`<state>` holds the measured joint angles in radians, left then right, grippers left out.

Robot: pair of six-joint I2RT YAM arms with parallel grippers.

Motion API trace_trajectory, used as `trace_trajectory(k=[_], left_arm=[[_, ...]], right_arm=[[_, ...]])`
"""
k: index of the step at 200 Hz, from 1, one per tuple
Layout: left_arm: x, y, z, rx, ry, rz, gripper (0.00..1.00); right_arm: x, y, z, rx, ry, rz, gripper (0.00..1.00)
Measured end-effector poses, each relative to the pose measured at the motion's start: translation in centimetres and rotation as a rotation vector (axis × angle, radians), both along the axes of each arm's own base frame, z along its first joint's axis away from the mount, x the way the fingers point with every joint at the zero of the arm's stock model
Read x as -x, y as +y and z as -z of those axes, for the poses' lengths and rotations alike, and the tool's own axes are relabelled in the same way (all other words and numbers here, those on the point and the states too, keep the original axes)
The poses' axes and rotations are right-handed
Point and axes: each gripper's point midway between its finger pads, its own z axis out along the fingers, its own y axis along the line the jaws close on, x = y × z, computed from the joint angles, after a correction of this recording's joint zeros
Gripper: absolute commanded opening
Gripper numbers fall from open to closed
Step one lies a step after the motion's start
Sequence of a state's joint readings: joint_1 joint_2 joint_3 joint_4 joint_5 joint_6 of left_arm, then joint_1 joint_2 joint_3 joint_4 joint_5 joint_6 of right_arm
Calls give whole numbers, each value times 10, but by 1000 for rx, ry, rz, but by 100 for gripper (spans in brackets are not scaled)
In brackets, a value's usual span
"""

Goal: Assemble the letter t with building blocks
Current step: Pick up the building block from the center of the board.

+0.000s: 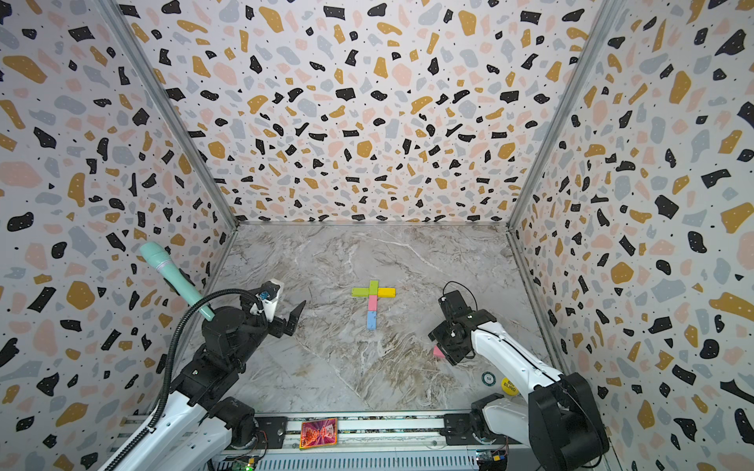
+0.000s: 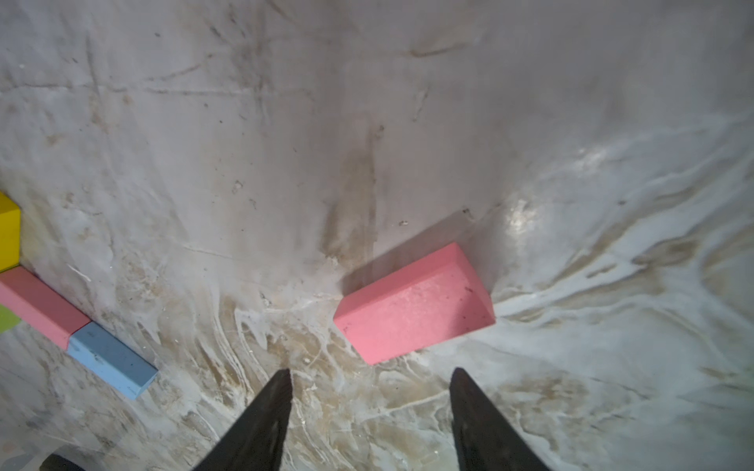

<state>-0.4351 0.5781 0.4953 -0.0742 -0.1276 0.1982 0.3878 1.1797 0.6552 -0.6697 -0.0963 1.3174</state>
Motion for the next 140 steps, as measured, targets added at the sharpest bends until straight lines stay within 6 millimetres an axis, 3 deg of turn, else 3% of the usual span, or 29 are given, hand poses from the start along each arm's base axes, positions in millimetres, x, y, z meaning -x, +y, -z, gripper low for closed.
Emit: trace_trajectory(k=[46,95,140], left_arm=[[0,0,0,-1,1,0,99],[0,0,0,-1,1,0,99],[0,0,0,-1,0,0,99]], right_arm=[[-1,0,4,18,5,38,65],[14,-8,23,40,55,81,72],[2,-9,29,50,66,88,71]])
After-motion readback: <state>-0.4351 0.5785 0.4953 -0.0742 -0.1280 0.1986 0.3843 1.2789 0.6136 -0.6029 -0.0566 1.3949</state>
